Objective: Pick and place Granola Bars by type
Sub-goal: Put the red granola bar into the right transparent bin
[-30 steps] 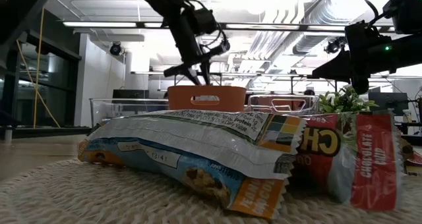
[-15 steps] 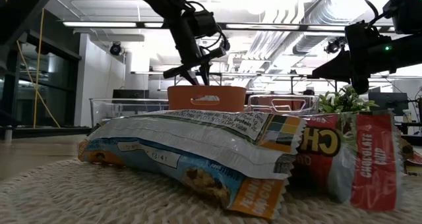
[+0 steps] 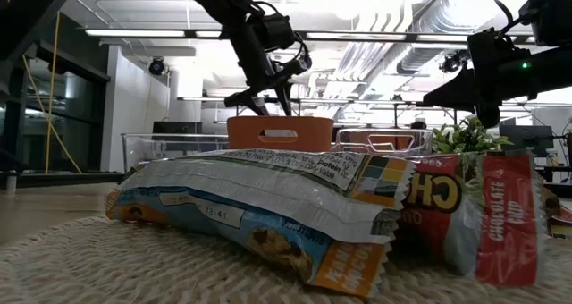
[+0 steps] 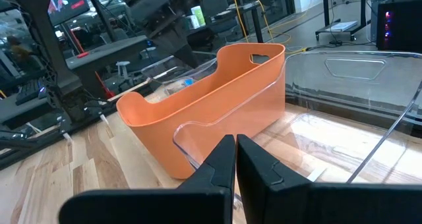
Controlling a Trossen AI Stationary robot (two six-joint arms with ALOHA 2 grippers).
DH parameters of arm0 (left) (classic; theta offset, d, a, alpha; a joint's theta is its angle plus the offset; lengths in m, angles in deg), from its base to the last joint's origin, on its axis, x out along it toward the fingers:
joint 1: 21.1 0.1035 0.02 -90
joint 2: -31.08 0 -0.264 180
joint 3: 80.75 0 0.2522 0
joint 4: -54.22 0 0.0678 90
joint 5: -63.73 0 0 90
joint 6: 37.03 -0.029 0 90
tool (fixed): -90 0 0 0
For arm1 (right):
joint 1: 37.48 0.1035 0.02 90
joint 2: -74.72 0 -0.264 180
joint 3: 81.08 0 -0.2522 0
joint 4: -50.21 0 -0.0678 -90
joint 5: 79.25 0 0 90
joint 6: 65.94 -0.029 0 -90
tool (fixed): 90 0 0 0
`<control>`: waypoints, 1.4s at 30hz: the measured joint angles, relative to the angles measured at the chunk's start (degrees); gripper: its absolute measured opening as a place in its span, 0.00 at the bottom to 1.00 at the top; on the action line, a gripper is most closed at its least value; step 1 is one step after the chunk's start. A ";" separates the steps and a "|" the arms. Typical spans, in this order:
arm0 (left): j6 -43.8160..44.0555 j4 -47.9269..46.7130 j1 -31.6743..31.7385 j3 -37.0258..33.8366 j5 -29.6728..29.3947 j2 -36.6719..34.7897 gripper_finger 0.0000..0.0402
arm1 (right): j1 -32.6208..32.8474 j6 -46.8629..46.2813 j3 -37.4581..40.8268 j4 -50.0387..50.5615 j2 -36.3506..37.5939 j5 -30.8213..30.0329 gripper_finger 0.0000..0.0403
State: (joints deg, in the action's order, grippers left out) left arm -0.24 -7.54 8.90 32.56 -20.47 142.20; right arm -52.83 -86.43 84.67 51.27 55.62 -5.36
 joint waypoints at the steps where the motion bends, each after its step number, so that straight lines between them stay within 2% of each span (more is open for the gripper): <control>1: -1.11 -0.02 -0.02 0.00 0.14 -0.60 0.49 | -0.02 0.00 0.00 0.00 -0.01 -0.01 0.00; 10: -8.54 -4.25 -3.95 0.09 0.88 -13.55 0.34 | 0.00 0.00 -0.01 0.00 -0.01 -0.01 0.00; 16: -8.87 -7.82 -12.05 0.11 -5.17 -22.85 0.25 | 0.00 0.00 0.00 -0.01 -0.01 0.01 0.00; 21: -6.14 -10.24 -20.50 0.11 -10.33 -27.48 0.18 | 0.00 0.00 -0.01 -0.01 -0.01 0.00 0.00; 27: -0.69 -15.31 -32.14 0.04 -18.51 -28.12 0.14 | 0.00 0.00 -0.02 0.00 -0.01 0.01 0.00; 34: 13.20 -17.57 -42.62 -1.21 -29.28 -26.46 0.14 | -0.01 0.00 0.00 -0.02 -0.01 0.01 0.00; 39: 24.29 -16.26 -46.60 -5.61 -29.93 -24.28 0.14 | 0.00 0.00 0.00 0.12 -0.03 0.01 0.00; 42: 26.67 -14.15 -47.47 -8.49 -28.05 -21.27 0.14 | -0.01 0.00 -0.01 0.14 0.03 0.01 0.00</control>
State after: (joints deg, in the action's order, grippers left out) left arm 26.43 -21.69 -38.58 24.07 -48.53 120.93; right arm -52.84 -86.43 84.66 51.41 55.65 -5.35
